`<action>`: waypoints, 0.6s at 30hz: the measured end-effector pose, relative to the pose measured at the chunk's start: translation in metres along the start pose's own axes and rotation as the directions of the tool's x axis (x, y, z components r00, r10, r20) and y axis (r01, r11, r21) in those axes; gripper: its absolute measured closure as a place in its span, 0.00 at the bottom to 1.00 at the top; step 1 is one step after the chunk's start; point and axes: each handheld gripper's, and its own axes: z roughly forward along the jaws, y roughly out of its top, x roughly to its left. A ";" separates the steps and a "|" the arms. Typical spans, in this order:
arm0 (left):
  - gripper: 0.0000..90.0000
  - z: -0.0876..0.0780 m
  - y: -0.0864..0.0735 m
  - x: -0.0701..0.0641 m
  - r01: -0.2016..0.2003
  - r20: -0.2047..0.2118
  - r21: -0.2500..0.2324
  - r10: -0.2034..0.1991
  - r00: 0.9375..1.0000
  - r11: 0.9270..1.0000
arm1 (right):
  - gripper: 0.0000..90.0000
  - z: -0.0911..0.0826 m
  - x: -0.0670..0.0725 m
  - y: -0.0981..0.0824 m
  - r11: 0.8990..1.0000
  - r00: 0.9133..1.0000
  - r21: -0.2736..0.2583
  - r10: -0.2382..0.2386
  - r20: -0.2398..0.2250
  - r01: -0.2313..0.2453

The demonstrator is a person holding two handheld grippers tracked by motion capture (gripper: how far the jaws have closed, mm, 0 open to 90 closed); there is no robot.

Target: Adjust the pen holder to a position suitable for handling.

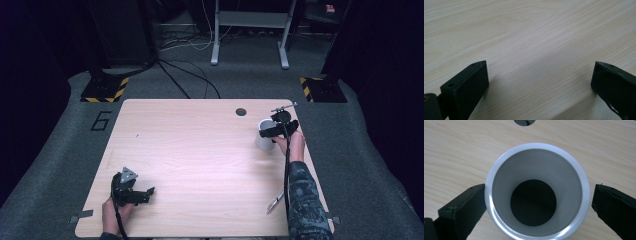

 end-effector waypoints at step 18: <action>0.02 0.000 0.000 0.000 0.000 0.000 0.000 0.000 1.000 1.000 | 0.06 0.014 0.002 -0.001 1.000 1.000 0.003 0.019 -0.020 -0.018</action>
